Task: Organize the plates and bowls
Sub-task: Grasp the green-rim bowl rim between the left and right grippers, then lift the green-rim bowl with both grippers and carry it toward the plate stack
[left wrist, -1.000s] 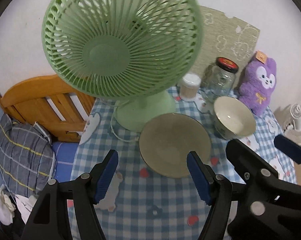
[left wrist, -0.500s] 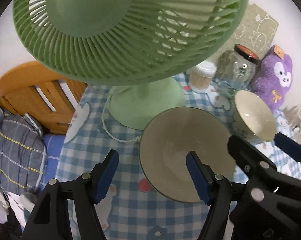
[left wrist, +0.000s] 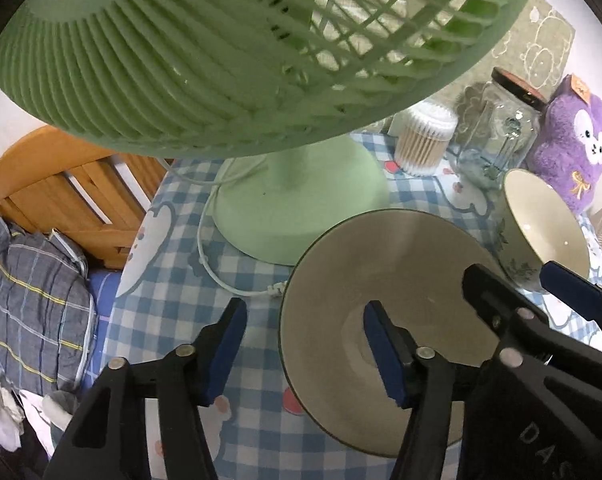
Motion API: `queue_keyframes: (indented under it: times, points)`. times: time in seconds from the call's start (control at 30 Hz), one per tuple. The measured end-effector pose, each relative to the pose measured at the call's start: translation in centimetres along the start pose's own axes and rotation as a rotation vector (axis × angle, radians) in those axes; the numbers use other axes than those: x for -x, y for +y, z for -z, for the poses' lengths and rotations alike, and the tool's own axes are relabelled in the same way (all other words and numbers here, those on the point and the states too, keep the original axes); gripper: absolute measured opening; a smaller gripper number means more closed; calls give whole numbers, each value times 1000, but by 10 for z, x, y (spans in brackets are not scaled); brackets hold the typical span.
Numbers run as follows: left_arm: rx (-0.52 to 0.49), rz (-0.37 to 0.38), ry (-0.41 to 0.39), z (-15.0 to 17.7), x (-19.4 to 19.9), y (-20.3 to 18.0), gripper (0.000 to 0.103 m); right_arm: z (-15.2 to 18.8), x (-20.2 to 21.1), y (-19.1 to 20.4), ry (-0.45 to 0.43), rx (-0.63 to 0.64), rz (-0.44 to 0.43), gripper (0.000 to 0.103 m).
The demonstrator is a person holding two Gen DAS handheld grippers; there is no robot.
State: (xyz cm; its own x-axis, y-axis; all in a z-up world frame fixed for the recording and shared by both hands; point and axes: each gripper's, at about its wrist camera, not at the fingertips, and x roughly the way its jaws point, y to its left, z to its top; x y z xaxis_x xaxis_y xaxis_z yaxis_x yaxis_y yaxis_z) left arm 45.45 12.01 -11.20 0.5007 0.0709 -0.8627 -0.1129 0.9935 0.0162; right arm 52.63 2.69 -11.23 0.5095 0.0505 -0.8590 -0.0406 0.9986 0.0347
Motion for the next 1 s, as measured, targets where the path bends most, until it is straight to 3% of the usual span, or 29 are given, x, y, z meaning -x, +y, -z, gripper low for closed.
queue_keyframes:
  times: [0.2,0.4,1.0]
  points:
    - [8,-23,21,0,-8,2,38,1,-8,3,18,7,-5,34]
    - [-1,-24,15,2,-7,0,19,1,-12,5,32,12,-21,17]
    - [-37,-50,29,2,0,-7,15,5,-5,4,52,12,-9,16]
